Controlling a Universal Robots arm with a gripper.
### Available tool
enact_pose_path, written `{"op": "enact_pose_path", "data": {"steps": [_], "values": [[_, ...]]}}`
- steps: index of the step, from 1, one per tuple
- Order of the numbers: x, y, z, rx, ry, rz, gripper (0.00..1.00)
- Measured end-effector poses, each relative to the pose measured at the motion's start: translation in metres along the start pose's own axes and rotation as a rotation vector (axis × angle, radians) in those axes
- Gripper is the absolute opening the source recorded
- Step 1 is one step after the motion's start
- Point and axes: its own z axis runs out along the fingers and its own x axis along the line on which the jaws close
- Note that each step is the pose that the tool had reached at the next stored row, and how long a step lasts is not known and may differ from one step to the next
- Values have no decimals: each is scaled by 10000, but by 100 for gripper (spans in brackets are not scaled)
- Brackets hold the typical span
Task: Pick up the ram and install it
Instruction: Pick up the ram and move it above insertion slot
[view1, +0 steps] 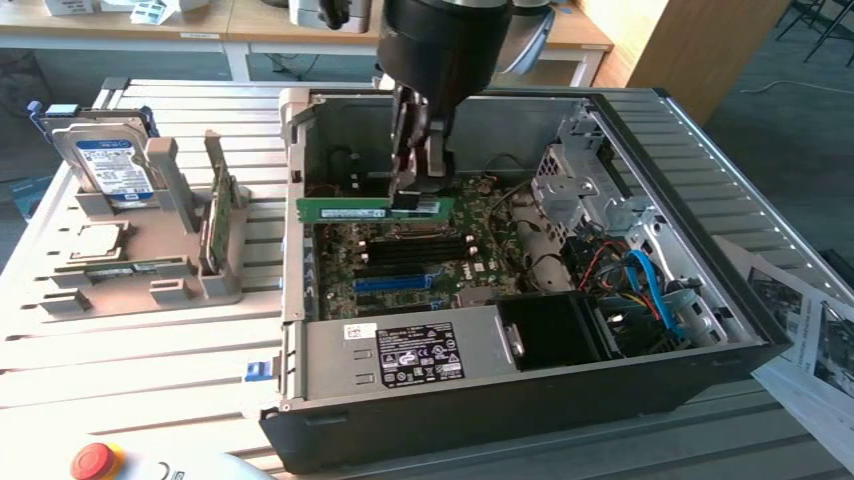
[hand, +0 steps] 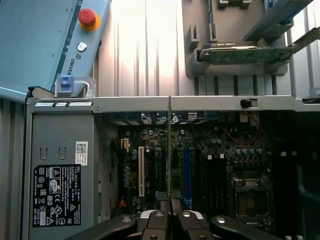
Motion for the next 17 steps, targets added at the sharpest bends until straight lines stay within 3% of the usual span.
{"op": "enact_pose_path", "data": {"steps": [13,17], "values": [[72,-421,-39,-46,2,0,12],[79,-489,-45,-49,2,0,12]]}}
